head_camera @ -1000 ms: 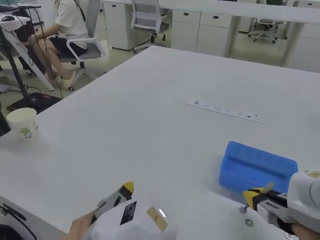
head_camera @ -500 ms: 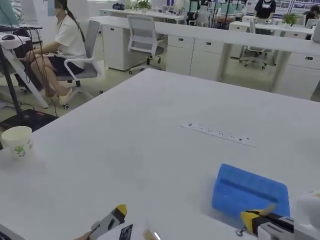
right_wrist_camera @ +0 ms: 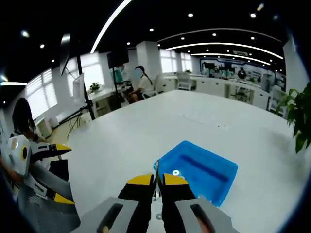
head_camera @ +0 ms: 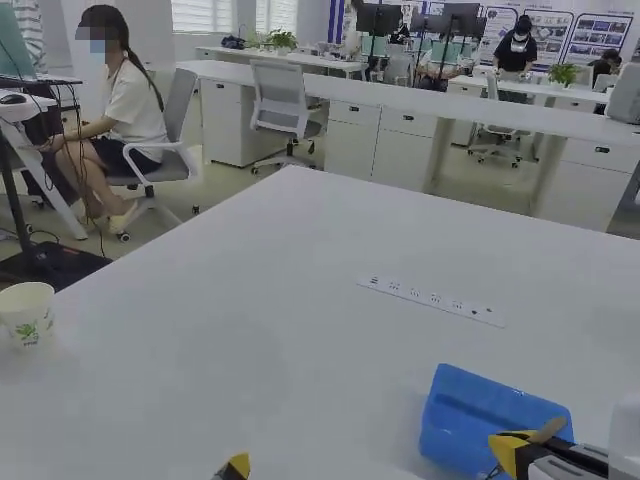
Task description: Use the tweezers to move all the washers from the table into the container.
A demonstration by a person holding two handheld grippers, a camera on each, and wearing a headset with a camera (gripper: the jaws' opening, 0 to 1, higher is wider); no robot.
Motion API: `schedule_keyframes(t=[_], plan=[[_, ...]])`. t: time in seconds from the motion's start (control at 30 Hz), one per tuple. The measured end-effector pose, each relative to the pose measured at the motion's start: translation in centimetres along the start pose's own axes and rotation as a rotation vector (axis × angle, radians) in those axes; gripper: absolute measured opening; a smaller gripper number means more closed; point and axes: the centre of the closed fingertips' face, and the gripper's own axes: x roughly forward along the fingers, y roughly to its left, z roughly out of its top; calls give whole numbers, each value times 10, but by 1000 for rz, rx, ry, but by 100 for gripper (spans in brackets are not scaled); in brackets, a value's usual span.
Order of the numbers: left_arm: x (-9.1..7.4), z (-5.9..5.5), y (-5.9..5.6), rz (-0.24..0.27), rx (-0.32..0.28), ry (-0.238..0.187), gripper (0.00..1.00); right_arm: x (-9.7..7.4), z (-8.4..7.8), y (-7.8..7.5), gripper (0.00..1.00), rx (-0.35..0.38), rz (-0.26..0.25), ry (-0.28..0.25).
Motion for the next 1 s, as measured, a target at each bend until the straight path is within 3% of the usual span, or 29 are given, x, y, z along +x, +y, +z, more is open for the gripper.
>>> schedule_keyframes(t=[0.33,0.57,0.6,0.73,0.9,1.0], plan=[[1,-1,-1,-6,-1,3,88,2,20,-22,2,-28,-33,20],[1,-3,0,-4,2,15,88,16,23,-40,2,83,-41,7],[2,-3,0,-5,2,17,88,20,23,-42,2,114,-38,3],[2,-6,0,-5,6,30,88,31,16,-43,2,108,-50,29],[3,-7,1,2,5,36,88,42,1,-52,3,35,-101,99],[3,-7,1,1,9,36,88,51,-5,-59,3,28,-108,113]])
